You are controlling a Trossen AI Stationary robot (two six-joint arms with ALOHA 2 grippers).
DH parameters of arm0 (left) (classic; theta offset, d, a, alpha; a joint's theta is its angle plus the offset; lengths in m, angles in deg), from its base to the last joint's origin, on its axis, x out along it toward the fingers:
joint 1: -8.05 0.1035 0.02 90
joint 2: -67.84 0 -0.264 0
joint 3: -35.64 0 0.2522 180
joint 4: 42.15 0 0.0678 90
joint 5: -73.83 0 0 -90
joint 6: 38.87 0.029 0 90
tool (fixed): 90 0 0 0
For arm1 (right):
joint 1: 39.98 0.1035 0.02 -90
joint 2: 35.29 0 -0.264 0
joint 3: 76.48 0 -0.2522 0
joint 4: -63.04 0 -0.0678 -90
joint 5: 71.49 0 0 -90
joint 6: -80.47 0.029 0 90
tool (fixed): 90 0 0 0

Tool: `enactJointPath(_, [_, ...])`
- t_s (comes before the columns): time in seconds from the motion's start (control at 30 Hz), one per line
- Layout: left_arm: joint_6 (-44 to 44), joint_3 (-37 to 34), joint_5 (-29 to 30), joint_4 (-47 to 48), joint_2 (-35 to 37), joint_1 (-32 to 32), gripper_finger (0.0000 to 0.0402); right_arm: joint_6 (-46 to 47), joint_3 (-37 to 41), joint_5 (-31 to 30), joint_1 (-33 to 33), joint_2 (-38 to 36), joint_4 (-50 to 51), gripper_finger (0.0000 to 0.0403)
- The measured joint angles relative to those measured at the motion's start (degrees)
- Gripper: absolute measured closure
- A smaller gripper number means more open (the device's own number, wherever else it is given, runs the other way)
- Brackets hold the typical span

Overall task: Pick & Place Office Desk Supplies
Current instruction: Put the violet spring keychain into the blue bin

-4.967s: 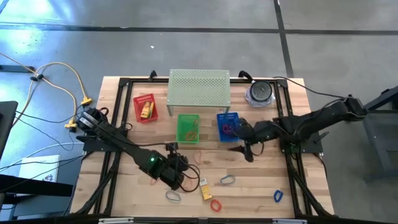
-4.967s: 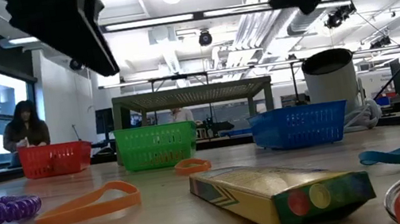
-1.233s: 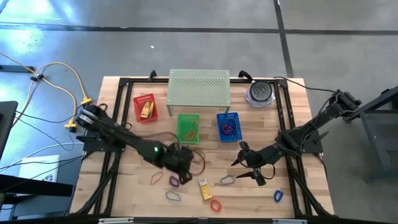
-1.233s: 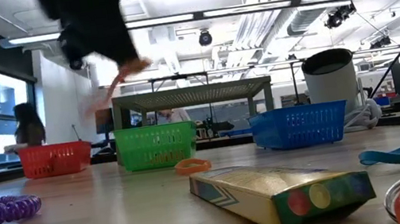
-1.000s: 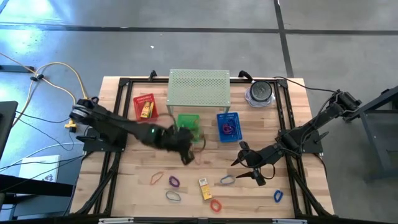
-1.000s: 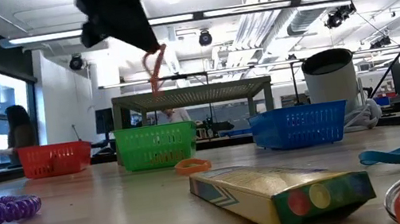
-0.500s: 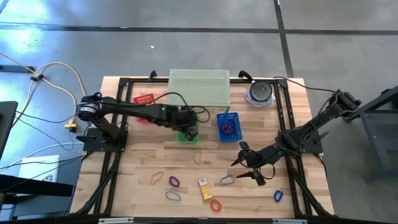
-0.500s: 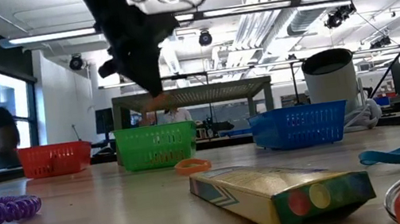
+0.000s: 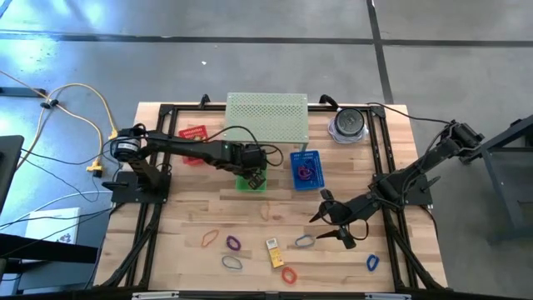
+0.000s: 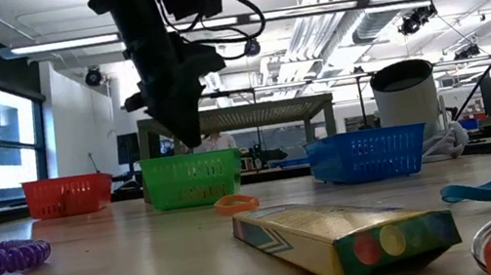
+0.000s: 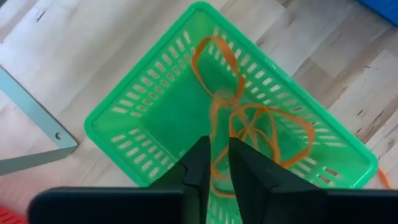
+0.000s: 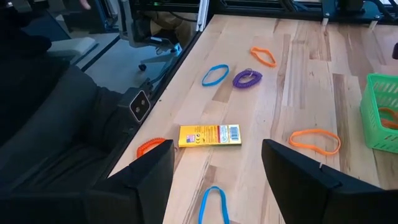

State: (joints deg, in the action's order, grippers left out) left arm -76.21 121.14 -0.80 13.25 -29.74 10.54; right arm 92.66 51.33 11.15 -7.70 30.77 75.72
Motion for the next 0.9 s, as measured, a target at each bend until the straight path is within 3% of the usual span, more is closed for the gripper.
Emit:
enactJointPath(0.27, [-0.2, 0.0, -1.7, 0.4, 0.5, -0.3, 0.0292, 0.0, 0.0, 0.0, 0.0, 0.0, 0.1, 0.0172])
enactJointPath(0.53, [-1.7, 0.4, -18.3, 2.6, 6.7, -1.8, 0.0288, 0.0, 0.0, 0.0, 0.0, 0.0, 0.4, 0.0172])
enactJointPath(0.7, [-5.6, 0.4, -22.5, 7.6, 9.3, -6.9, 0.0288, 0.1, 0.0, 0.0, 0.0, 0.0, 0.4, 0.0172])
enactJointPath(0.9, [-10.9, 0.4, -24.2, 8.5, 9.0, -17.8, 0.0288, 0.2, 0.0, 0.0, 0.0, 0.0, 0.4, 0.0172])
